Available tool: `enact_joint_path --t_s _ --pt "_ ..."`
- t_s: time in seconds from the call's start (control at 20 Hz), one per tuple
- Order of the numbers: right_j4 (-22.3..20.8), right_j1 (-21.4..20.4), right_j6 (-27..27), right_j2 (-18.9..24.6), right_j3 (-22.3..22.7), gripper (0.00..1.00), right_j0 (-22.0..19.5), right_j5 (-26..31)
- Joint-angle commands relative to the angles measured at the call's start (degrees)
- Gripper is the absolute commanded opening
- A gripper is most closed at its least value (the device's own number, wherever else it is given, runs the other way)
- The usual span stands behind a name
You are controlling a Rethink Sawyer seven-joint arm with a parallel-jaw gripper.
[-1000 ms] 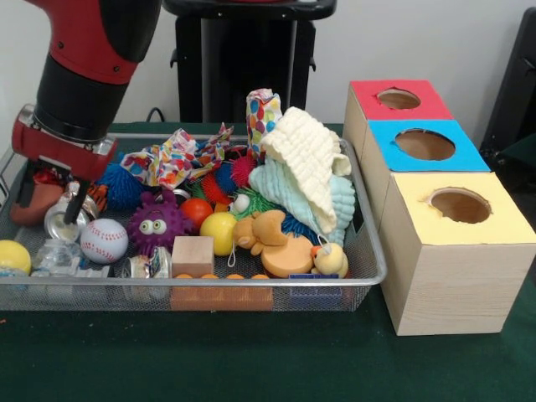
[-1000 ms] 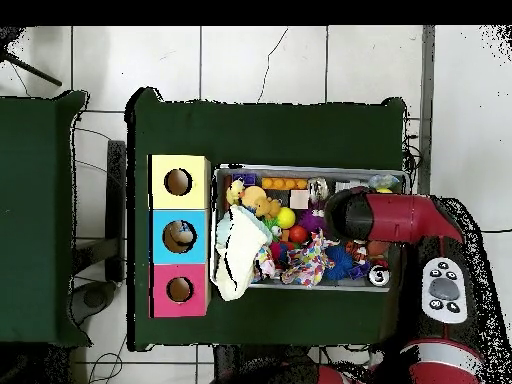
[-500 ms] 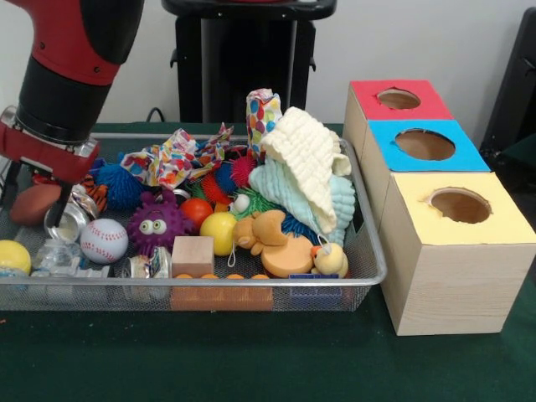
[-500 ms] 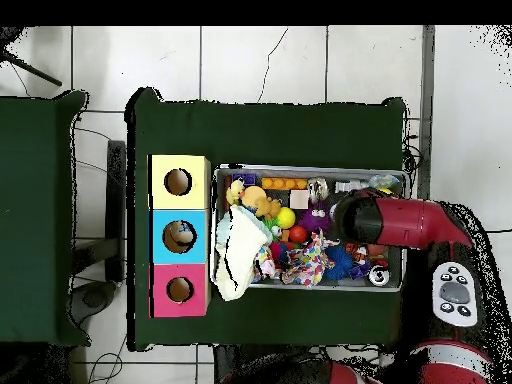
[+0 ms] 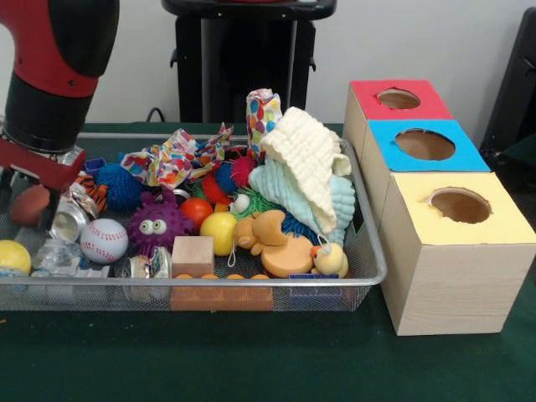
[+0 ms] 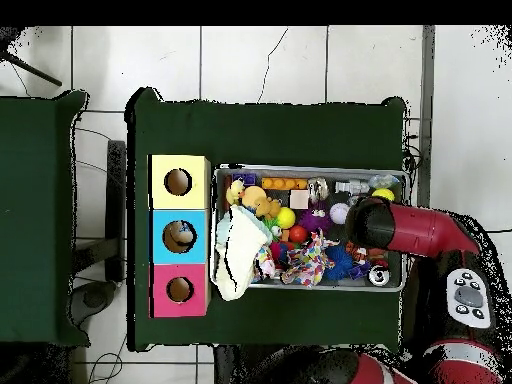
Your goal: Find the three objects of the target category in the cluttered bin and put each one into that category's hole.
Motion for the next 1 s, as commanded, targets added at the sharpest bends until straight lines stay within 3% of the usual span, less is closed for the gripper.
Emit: enact_joint_path --t_s 0.05,0.3,0.55,1.0 --pt "3.0 3.2 6.7 6.3 4.0 1.0 -1.0 -1.3" --pt "4.3 3.8 4.2 8.6 5.2 1.0 -2.6 0.7" --pt "5.1 3.9 5.3 8.6 7.2 1.0 -2.6 0.5" --pt "4.5 4.3 3.2 9.3 4.7 1.0 -3.0 0.2"
